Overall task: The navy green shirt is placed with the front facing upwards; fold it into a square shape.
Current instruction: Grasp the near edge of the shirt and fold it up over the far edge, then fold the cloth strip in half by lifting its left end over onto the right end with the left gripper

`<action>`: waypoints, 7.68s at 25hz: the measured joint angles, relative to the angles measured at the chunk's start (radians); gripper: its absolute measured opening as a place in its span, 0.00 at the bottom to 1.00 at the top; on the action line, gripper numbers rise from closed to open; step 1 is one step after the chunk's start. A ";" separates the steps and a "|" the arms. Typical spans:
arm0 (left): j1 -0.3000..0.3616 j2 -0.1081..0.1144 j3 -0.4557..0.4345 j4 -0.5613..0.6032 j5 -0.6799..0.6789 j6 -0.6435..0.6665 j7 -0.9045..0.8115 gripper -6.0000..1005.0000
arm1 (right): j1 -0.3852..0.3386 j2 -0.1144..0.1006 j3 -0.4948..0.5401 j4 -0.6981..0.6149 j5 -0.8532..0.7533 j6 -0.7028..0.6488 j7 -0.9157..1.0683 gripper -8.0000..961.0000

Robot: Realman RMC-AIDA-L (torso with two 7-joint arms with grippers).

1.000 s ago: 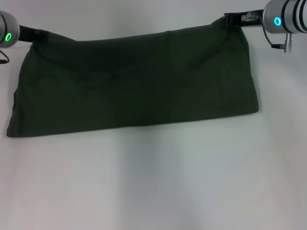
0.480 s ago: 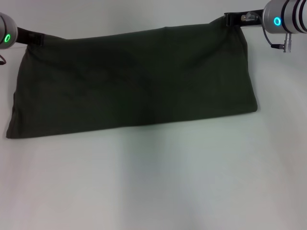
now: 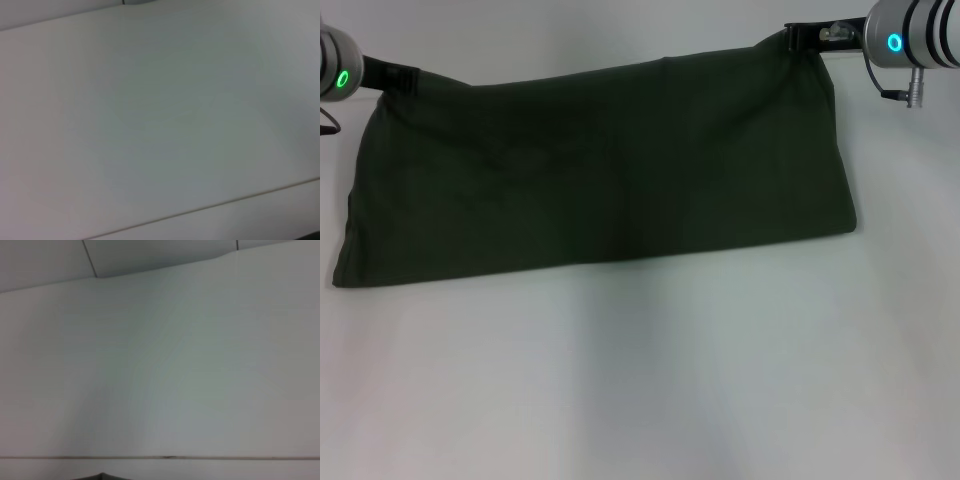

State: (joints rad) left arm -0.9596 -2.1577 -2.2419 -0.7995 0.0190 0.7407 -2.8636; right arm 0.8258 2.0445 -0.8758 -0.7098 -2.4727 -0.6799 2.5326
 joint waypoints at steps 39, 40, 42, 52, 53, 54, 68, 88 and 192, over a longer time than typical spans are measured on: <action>0.139 0.130 -0.112 -0.219 -0.593 0.427 0.206 0.69 | -0.155 -0.065 0.075 -0.254 0.286 -0.521 -0.108 0.97; 0.150 0.150 -0.119 -0.221 -0.640 0.473 0.220 0.69 | -0.184 -0.064 0.081 -0.279 0.333 -0.558 -0.119 0.97; 0.172 0.200 -0.127 -0.217 -0.711 0.583 0.233 0.69 | -0.232 -0.067 0.085 -0.314 0.404 -0.616 -0.128 0.97; 0.238 0.255 -0.163 -0.153 -0.685 0.758 0.270 0.67 | -0.313 -0.054 0.133 -0.334 0.454 -0.800 -0.327 0.97; 0.239 0.258 -0.167 -0.137 -0.682 0.759 0.268 0.67 | -0.318 -0.040 0.153 -0.334 0.455 -0.810 -0.362 0.97; 0.239 0.262 -0.168 -0.123 -0.680 0.760 0.266 0.67 | -0.321 -0.031 0.170 -0.334 0.455 -0.811 -0.380 0.97; 0.122 0.313 -0.159 0.093 -0.479 0.734 0.153 0.67 | -0.303 -0.071 0.186 -0.336 0.431 -0.855 -0.226 0.97; 0.060 0.262 -0.107 0.222 -0.277 0.521 0.069 0.67 | -0.297 -0.087 0.187 -0.338 0.418 -0.853 -0.173 0.97; 0.060 0.219 -0.058 0.175 -0.234 0.590 0.151 0.05 | -0.222 -0.047 0.164 0.006 0.078 -0.480 -0.135 0.85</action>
State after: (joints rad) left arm -0.8991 -1.9389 -2.2996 -0.6243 -0.2147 1.3310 -2.7127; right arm 0.6034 1.9974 -0.7117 -0.7039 -2.3948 -1.1603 2.3978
